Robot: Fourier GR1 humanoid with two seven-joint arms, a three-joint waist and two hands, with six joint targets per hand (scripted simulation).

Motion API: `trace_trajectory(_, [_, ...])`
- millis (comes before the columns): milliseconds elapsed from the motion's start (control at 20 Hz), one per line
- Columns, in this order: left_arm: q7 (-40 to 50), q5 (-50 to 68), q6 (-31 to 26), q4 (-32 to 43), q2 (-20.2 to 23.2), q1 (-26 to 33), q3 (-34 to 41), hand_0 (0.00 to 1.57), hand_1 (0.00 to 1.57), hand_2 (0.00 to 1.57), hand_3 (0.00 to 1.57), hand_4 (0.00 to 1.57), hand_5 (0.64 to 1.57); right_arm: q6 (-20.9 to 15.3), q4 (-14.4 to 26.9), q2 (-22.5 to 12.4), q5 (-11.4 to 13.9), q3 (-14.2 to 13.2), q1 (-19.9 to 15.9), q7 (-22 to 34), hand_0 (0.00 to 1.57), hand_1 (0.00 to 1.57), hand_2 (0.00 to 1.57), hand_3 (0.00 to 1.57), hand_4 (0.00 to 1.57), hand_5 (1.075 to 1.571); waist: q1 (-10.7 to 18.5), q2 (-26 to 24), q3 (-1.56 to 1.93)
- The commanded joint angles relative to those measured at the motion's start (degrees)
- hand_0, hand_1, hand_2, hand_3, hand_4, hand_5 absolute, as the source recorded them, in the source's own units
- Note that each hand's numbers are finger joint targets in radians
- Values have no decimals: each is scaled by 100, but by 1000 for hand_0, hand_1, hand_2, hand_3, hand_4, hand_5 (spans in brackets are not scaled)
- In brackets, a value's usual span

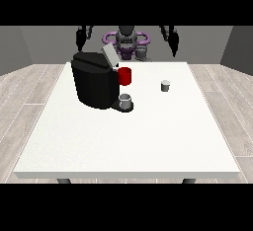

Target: Insert the coffee pod into the coffee machine and close the lid

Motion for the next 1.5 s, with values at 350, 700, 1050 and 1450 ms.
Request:
trace_trajectory(350, [-1111, -800, -952, 151, 1092, -143, -332, 0, 0, 0, 0, 0, 1571, -508, 103, -132, 651, -57, -79, 58, 0, 0, 0, 0, 0, 1571, -163, 228, 76])
trace_trajectory(700, [-940, -1235, -1056, 886, 1655, -873, 16, 0, 0, 0, 0, 0, 1571, -582, -27, -80, 884, 109, -356, 231, 0, 0, 0, 0, 0, 1571, -456, 536, 79])
trace_trajectory(1050, [-811, -1466, -1330, 1765, 2261, -1919, 349, 0, 0, 0, 0, 0, 1571, -425, 271, 73, 691, 116, -566, -387, 0, 0, 0, 0, 0, 1571, -813, 1215, 82])
trace_trajectory(1450, [-755, -2127, -1418, 2816, 2496, -2684, 142, 0, 0, 0, 0, 0, 1571, -817, 219, 307, 1183, 373, -1249, 464, 0, 0, 0, 0, 0, 1571, -907, 1651, 79])
